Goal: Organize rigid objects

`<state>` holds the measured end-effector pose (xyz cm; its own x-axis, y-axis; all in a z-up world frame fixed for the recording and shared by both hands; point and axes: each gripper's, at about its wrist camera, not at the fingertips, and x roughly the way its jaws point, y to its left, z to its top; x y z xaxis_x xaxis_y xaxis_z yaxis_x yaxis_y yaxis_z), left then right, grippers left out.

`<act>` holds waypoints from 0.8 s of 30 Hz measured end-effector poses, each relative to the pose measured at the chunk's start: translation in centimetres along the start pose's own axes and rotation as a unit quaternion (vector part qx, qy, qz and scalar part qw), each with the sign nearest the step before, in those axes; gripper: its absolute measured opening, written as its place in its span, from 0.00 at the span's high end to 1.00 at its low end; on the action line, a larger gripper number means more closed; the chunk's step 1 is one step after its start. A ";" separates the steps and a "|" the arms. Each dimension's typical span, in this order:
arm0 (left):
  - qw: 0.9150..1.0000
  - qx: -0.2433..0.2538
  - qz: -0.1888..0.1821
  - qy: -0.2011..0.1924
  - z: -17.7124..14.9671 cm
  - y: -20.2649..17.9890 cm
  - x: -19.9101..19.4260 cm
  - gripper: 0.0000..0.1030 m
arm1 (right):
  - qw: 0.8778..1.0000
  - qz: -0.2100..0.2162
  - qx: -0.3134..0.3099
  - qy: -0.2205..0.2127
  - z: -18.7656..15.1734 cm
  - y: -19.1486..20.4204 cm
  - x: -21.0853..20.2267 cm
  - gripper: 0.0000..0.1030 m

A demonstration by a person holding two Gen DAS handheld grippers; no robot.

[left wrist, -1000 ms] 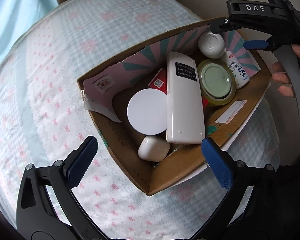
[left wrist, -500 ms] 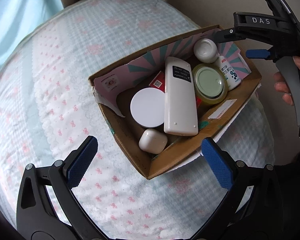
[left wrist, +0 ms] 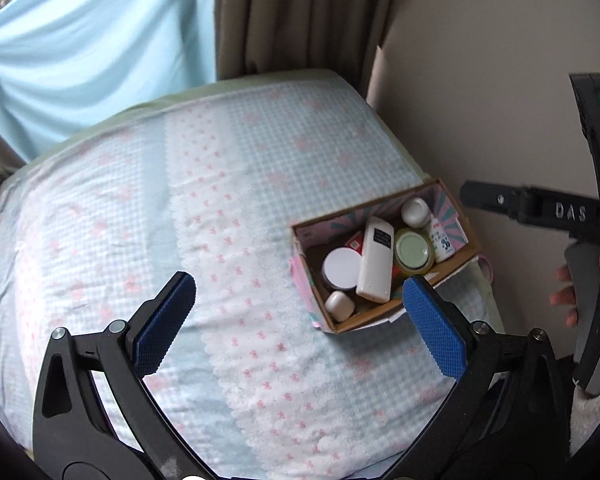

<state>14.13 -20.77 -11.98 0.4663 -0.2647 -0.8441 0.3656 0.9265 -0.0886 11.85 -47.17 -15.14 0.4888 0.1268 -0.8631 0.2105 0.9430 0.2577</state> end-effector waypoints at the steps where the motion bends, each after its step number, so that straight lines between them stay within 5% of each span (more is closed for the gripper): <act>1: 1.000 -0.012 0.007 -0.015 0.0 1.1 -1.8 0.00 | 1.000 -0.001 -0.010 -0.010 -0.3 1.3 -1.3 0.00; 7: 0.992 -0.064 0.040 -0.106 -0.9 6.3 -12.0 0.00 | 0.993 0.010 -0.070 -0.090 -2.1 8.9 -9.2 0.00; 13: 0.977 -0.059 0.080 -0.188 -2.6 7.4 -19.6 0.00 | 0.977 -0.003 -0.123 -0.175 -5.1 14.4 -15.7 0.00; 17: 0.969 -0.066 0.097 -0.220 -4.6 7.9 -22.3 0.00 | 0.966 -0.029 -0.152 -0.209 -7.5 15.8 -17.5 0.00; 24: 0.966 -0.076 0.095 -0.226 -6.7 8.5 -23.2 0.00 | 0.961 -0.045 -0.152 -0.227 -9.3 15.8 -18.0 0.00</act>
<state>0.98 -5.00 3.30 0.8304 -0.1442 -0.5382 0.1327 0.9893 -0.0604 -1.46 -31.66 0.47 0.8138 -0.0427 -0.5796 0.0472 0.9989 -0.0074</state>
